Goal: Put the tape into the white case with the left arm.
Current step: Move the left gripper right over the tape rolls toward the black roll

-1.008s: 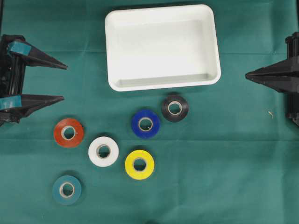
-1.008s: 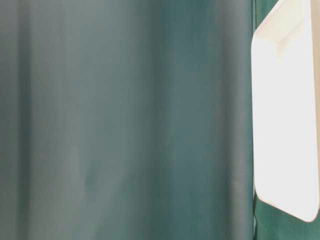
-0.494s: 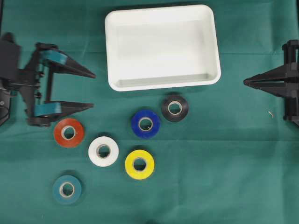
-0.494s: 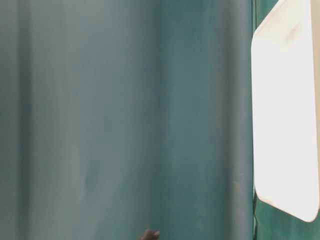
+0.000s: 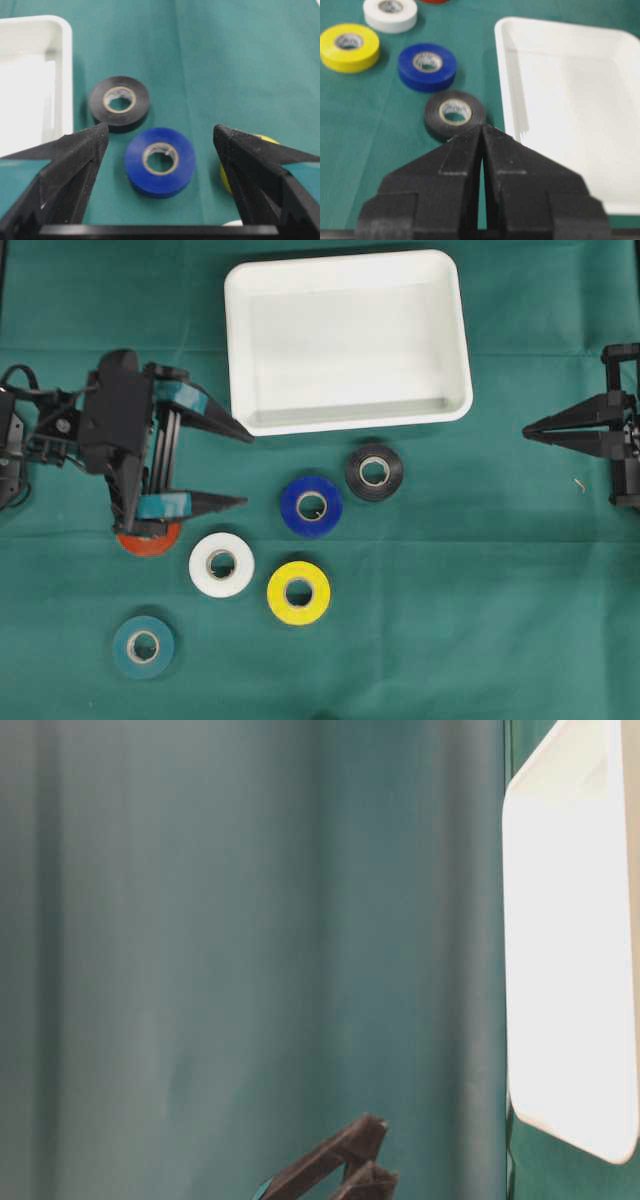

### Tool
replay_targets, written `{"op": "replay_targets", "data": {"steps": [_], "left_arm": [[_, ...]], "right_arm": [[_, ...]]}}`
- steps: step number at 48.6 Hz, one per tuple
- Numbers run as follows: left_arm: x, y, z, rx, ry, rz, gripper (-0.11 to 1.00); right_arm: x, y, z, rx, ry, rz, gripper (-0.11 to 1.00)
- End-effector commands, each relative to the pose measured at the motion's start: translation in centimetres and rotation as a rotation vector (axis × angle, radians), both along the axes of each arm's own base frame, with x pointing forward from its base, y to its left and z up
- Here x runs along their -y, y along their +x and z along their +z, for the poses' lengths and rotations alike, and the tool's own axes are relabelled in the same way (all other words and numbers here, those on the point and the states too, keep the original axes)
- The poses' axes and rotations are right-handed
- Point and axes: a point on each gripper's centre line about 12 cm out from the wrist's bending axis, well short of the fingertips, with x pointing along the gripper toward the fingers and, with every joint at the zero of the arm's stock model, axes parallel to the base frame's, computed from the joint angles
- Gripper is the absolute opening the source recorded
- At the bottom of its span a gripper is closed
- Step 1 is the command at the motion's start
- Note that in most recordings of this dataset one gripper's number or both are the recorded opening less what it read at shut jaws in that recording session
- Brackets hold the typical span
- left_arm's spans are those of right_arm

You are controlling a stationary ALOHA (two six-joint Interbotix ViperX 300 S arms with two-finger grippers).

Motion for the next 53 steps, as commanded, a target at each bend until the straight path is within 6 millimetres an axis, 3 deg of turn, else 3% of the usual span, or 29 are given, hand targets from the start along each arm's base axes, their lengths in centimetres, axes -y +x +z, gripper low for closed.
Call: {"op": "replay_targets", "data": {"steps": [1,21,36,53], "left_arm": [[0.6,0.7,1.0,0.020,-0.004,-0.015,0.97],[0.9,0.4,0.1,-0.052,0.004,-0.026,0.96],[0.2,-1.1,-2.0,-0.233,0.023,-0.014,0.96],[-0.4,-2.7,-4.2,-0.314,0.036,-0.003,0.96]], "right_arm": [[0.0,-0.1,0.0,-0.002,-0.006,0.000,-0.09],[0.0,-0.6,-0.3,-0.009,-0.007,0.001,-0.09],[0.0,-0.5,-0.3,-0.009,-0.007,0.001,-0.09],[0.0,-0.6,-0.4,-0.014,-0.007,0.001,-0.09]]}}
